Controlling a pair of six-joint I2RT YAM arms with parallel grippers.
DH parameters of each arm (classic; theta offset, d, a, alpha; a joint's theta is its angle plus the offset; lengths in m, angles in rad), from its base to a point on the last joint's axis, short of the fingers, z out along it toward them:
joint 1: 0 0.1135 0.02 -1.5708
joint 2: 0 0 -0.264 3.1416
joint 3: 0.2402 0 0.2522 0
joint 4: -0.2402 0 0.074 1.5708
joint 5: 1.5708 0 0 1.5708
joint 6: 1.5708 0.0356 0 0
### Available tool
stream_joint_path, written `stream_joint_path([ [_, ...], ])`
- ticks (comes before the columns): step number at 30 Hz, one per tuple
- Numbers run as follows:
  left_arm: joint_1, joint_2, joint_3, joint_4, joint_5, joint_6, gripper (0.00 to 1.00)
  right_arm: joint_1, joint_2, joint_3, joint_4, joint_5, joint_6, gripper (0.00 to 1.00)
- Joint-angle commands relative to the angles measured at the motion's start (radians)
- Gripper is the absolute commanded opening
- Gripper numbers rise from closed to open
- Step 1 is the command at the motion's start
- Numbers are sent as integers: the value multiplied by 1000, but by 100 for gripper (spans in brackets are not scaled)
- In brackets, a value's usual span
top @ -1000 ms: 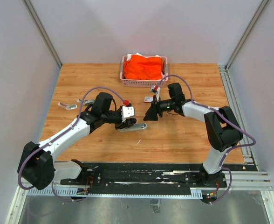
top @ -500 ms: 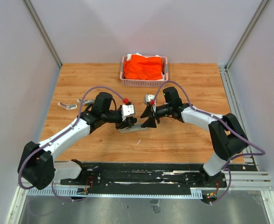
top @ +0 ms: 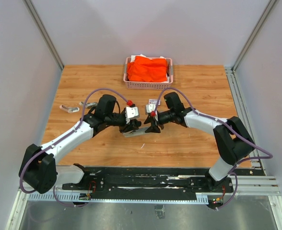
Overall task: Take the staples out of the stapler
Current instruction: Unload the staple at the center of the board.
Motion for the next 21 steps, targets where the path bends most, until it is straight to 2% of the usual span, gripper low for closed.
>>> stream_joint_path([
  [1, -4, -7, 9, 94, 20, -25, 0, 16, 21, -14, -22, 12, -39, 48],
  [8, 8, -6, -2, 131, 21, -56, 0, 22, 47, -14, -24, 28, -41, 47],
  [11, 9, 5, -3, 134, 35, -59, 0, 23, 55, -22, 5, 40, -26, 40],
  [13, 9, 11, -4, 134, 37, -63, 0, 23, 63, -18, 0, 36, -22, 31],
  [16, 10, 16, -4, 140, 38, -70, 0, 24, 76, -1, -22, 29, -24, 23],
  [21, 52, 3, -4, 178, 38, -126, 0, 21, 79, 4, -38, 34, -28, 16],
])
